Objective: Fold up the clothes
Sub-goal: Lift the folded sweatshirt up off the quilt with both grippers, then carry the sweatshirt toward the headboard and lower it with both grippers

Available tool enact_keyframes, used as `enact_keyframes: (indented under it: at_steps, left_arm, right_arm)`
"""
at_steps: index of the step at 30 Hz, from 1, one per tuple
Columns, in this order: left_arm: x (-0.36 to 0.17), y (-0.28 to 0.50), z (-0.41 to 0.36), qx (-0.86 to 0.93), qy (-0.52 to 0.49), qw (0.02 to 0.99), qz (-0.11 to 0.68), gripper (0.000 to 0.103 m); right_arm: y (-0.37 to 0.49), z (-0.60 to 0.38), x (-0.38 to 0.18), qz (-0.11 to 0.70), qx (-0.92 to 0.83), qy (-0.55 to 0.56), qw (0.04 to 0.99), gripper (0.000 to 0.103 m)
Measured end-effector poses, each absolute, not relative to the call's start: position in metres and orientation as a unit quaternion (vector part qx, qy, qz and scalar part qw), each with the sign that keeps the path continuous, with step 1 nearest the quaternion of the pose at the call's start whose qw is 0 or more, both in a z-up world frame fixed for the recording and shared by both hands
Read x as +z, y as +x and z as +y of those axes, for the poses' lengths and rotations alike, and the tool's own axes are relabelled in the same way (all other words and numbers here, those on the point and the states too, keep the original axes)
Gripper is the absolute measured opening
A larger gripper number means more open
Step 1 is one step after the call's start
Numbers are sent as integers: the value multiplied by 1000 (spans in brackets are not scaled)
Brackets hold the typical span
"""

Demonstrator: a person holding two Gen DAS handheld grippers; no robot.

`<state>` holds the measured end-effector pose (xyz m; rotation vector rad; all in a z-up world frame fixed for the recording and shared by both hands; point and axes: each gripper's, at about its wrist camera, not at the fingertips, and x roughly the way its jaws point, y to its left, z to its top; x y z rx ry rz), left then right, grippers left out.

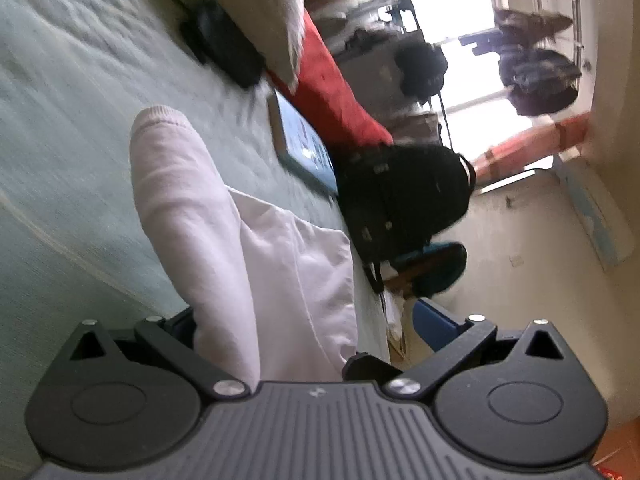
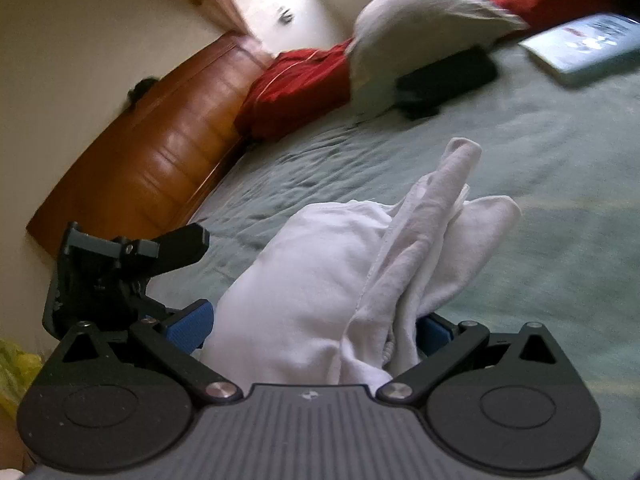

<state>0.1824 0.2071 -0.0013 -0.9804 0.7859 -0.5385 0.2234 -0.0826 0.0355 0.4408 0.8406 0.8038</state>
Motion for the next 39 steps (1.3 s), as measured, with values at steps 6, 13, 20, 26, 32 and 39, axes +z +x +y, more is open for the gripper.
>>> enact_keyframes:
  at_steps: [6, 13, 20, 26, 32, 39]
  left_arm:
    - [5, 184, 275, -206, -450, 798, 344, 102]
    - [8, 195, 346, -158, -434, 823, 330, 102]
    - [0, 213, 407, -106, -439, 832, 324, 102]
    - [-2, 213, 438, -69, -440, 843, 302, 102]
    - [-16, 199, 457, 64, -409, 868, 275, 101]
    - [-9, 165, 427, 33, -336, 906, 257, 102]
  right_arm:
    - [245, -6, 42, 394, 406, 184, 804, 103]
    - [271, 85, 45, 374, 443, 147, 801, 103]
    - [284, 156, 36, 362, 467, 103, 800, 103]
    - [286, 191, 23, 373, 479, 106, 787, 103]
    - [286, 181, -5, 400, 481, 118, 771, 103]
    - [324, 140, -38, 454, 452, 239, 730, 103]
